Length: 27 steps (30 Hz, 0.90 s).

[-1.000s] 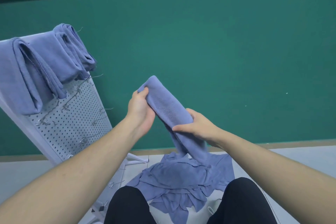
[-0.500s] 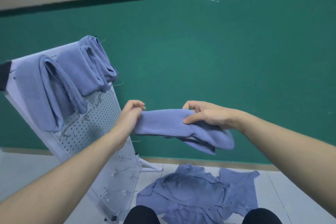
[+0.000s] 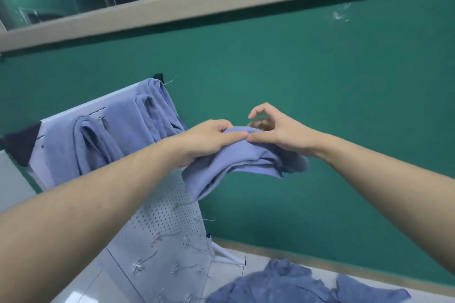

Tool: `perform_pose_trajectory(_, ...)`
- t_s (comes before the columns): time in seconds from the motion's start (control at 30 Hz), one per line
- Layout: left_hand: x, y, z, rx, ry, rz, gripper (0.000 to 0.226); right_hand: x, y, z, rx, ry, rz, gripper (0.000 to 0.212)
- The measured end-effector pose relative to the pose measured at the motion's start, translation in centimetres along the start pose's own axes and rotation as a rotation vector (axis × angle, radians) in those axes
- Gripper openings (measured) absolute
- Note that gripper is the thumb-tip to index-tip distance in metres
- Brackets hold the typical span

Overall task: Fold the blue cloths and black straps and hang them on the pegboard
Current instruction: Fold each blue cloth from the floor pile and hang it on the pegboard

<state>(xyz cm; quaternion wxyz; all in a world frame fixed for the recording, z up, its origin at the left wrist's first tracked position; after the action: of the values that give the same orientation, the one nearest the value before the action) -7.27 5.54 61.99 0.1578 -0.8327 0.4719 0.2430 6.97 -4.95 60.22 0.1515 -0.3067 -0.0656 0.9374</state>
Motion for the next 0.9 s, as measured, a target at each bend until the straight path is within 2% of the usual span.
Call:
perform_pose_trajectory(0.07,-1.4,-1.2,0.3,-0.005,0.205,-0.056,0.033,-0.5,-1.5,0.4,-0.131,0.063,-0.157,0.034)
perform_pose_trajectory(0.1,-2.1,-1.8,0.4,0.003,0.305,-0.093,0.032,-0.6,-2.1,0.7,-0.181,0.088,-0.185,0.037)
perform_pose_trajectory(0.23,-4.9,-4.2,0.6,-0.005,0.615,-0.259,0.019,0.1,-4.8,1.9,-0.329,0.159,-0.187,0.056)
perform_pose_trajectory(0.33,-6.5,-5.4,0.3,-0.026,0.734,-0.289,0.031,0.1,-7.4,2.6,-0.375,0.162,-0.226,0.062)
perform_pose_trajectory(0.47,-9.2,-6.9,0.0,-0.009,0.800,-0.411,0.034,0.0,-10.8,3.2,-0.370,0.190,-0.243,0.072)
perform_pose_trajectory(0.53,-10.8,-7.8,-0.4,0.004,0.796,-0.437,0.042,0.0,-12.4,3.7,-0.398,0.196,-0.289,0.062)
perform_pose_trajectory(0.63,-12.3,-8.5,-1.4,-0.008,0.734,-0.331,0.051,-0.4,-14.9,4.4,-0.418,0.199,-0.371,0.046)
perform_pose_trajectory(0.73,-14.0,-9.2,-2.4,-0.062,0.601,-0.307,0.055,-0.9,-17.5,5.1,-0.357,0.274,-0.406,0.040)
perform_pose_trajectory(0.83,-15.5,-10.4,-2.7,-0.145,0.417,-0.318,0.049,-1.2,-19.8,6.2,-0.322,0.357,-0.398,0.036)
perform_pose_trajectory(0.9,-16.5,-11.2,-3.2,-0.162,0.225,-0.348,0.041,-1.5,-20.9,6.6,-0.297,0.295,-0.392,0.034)
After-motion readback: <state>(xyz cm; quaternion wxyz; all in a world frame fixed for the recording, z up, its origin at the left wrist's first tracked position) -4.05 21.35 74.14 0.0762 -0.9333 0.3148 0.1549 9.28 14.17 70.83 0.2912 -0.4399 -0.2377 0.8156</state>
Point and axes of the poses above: each hand's wrist, its own y-axis away from the middle knuckle, its own x-axis out of the palm, z = x × y, the point moved 5 cm from there along -y, towards the middle knuckle, and after that the axes turned 10 degrees about y, right-handed, at the moved point
